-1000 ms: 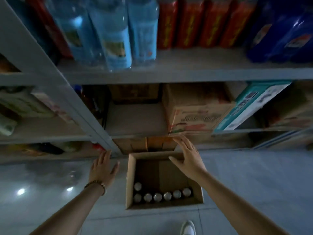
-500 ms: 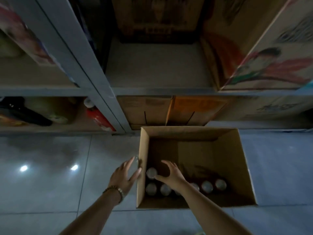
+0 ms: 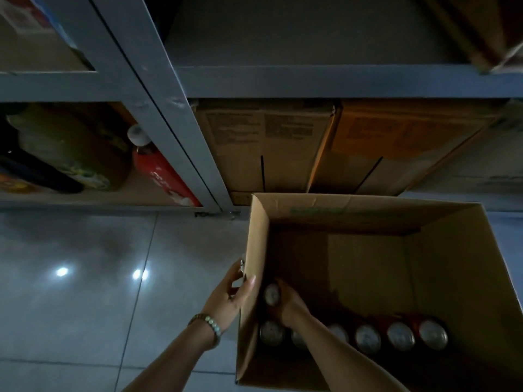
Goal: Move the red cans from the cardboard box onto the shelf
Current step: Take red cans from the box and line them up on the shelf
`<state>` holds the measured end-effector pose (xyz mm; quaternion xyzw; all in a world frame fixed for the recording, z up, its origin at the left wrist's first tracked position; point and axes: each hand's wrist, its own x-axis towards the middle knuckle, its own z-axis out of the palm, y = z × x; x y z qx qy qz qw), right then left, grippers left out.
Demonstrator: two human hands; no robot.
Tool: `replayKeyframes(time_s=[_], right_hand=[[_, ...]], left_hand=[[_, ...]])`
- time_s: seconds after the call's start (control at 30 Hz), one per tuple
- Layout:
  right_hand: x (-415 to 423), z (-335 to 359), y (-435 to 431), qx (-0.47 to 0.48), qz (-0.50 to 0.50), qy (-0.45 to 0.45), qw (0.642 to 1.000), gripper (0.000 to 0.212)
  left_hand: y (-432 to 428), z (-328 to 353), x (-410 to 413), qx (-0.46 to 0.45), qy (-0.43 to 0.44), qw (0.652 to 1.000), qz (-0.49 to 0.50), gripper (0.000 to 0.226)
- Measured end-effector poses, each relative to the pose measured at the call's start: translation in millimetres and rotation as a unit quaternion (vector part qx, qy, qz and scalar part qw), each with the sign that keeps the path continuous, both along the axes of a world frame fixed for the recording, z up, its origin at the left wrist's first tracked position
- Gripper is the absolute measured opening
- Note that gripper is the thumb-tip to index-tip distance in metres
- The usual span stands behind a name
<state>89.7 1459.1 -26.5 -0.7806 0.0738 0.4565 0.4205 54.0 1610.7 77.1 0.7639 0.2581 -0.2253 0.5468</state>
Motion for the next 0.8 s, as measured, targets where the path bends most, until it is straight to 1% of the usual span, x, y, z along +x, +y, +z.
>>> replayKeyframes(time_s=[0.03, 0.1, 0.13, 0.17, 0.23, 0.27, 0.33, 0.4, 0.43, 0.47, 0.5, 0.57, 0.63, 0.67, 0.73, 0.77, 0.8], right_hand=[[3, 3, -5, 0.000, -0.014, -0.004, 1.000, 0.070], [12, 22, -18, 0.000, -0.054, -0.025, 0.998, 0.071], [20, 41, -27, 0.004, -0.075, -0.039, 0.996, 0.070], [28, 61, -33, 0.017, -0.091, -0.050, 0.994, 0.069], [44, 105, -46, 0.056, -0.123, -0.066, 0.989, 0.061], [52, 140, -55, 0.068, -0.137, -0.083, 0.985, 0.054], [66, 221, -71, 0.089, -0.142, -0.130, 0.977, 0.044], [79, 309, -85, 0.120, -0.139, -0.174, 0.967, 0.041], [84, 353, -92, 0.135, -0.138, -0.187, 0.963, 0.041], [87, 397, -98, 0.146, -0.133, -0.201, 0.959, 0.045], [90, 439, -102, 0.157, -0.130, -0.222, 0.953, 0.056], [96, 517, -110, 0.170, -0.139, -0.254, 0.942, 0.078], [100, 587, -117, 0.187, -0.143, -0.285, 0.929, 0.084], [102, 620, -120, 0.200, -0.141, -0.295, 0.923, 0.083], [104, 677, -126, 0.230, -0.134, -0.296, 0.918, 0.085], [104, 702, -128, 0.240, -0.129, -0.298, 0.915, 0.087], [105, 725, -130, 0.245, -0.129, -0.303, 0.912, 0.088]], left_hand=[[-1, 0, 1, -0.003, 0.004, 1.000, 0.002, 0.056], [-4, 7, -2, -0.004, 0.022, 1.000, 0.003, 0.055], [-7, 20, -3, -0.001, 0.026, 1.000, 0.000, 0.059], [-9, 27, -5, 0.007, 0.022, 1.000, -0.007, 0.068], [-16, 45, -4, 0.038, 0.007, 0.999, -0.015, 0.084], [-25, 66, 0, 0.048, 0.012, 0.999, 0.001, 0.084], [-44, 124, 14, 0.052, -0.023, 0.998, 0.029, 0.069], [-63, 195, 36, 0.009, -0.083, 0.996, 0.009, 0.056], [-71, 235, 48, -0.034, -0.100, 0.994, 0.001, 0.055], [-77, 272, 60, -0.085, -0.112, 0.990, 0.006, 0.061], [-83, 307, 70, -0.129, -0.123, 0.984, 0.017, 0.065], [-94, 374, 86, -0.173, -0.171, 0.969, 0.031, 0.057], [-101, 440, 96, -0.198, -0.221, 0.955, 0.028, 0.047], [-106, 469, 100, -0.186, -0.242, 0.952, 0.019, 0.042], [-111, 517, 107, -0.142, -0.290, 0.946, -0.007, 0.049], [-114, 542, 109, -0.092, -0.308, 0.947, -0.024, 0.053], [-116, 561, 112, -0.061, -0.337, 0.939, -0.040, 0.048]])
